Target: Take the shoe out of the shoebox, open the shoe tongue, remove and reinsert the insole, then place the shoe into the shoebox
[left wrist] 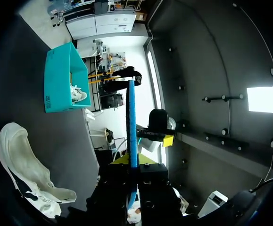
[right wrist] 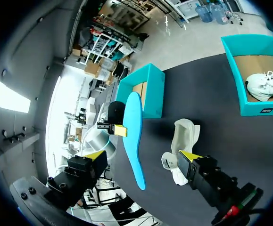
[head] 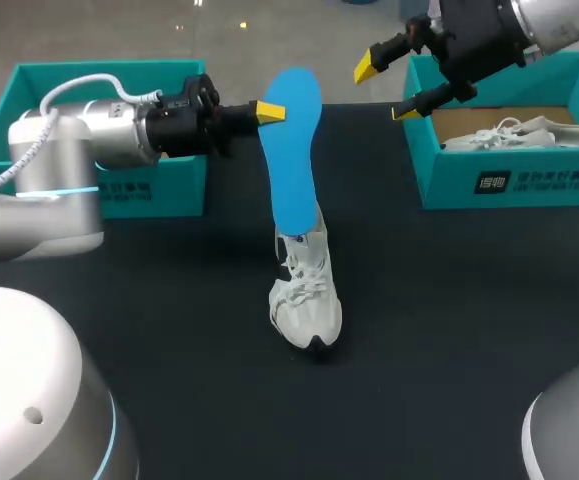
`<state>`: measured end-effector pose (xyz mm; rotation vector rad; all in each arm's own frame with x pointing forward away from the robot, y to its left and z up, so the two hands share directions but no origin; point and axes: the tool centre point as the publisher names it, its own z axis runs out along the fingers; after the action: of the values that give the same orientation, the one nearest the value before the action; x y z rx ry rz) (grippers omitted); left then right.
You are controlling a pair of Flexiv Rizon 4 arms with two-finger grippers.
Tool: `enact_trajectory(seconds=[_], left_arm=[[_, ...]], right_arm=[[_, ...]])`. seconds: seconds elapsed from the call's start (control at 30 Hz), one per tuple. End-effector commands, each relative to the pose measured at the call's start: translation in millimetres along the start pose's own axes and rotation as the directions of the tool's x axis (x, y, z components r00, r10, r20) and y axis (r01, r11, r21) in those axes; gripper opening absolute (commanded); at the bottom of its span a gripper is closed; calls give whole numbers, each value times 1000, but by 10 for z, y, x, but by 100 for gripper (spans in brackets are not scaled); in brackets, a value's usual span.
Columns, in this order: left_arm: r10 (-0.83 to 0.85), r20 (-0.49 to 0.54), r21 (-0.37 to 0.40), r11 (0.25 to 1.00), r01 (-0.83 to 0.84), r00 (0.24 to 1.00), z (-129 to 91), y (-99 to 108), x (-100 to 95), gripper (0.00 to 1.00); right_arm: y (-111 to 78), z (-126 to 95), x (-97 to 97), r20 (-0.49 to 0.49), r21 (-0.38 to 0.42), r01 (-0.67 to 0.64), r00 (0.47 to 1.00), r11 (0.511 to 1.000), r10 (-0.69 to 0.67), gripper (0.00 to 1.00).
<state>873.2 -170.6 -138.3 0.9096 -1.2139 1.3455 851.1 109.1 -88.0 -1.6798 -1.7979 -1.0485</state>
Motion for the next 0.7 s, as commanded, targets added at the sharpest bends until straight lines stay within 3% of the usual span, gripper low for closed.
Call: enact_trajectory(seconds=[0.03, 0.7], left_arm=[[-1, 3, 1, 1000, 1, 1000, -3, 8, 0, 0], [-2, 9, -2, 1000, 2, 1000, -41, 12, 5, 0]], right_arm=[[-25, 19, -85, -634, -23, -30, 773, 999, 9, 100], [18, 73, -140, -595, 18, -27, 803, 999, 32, 100]])
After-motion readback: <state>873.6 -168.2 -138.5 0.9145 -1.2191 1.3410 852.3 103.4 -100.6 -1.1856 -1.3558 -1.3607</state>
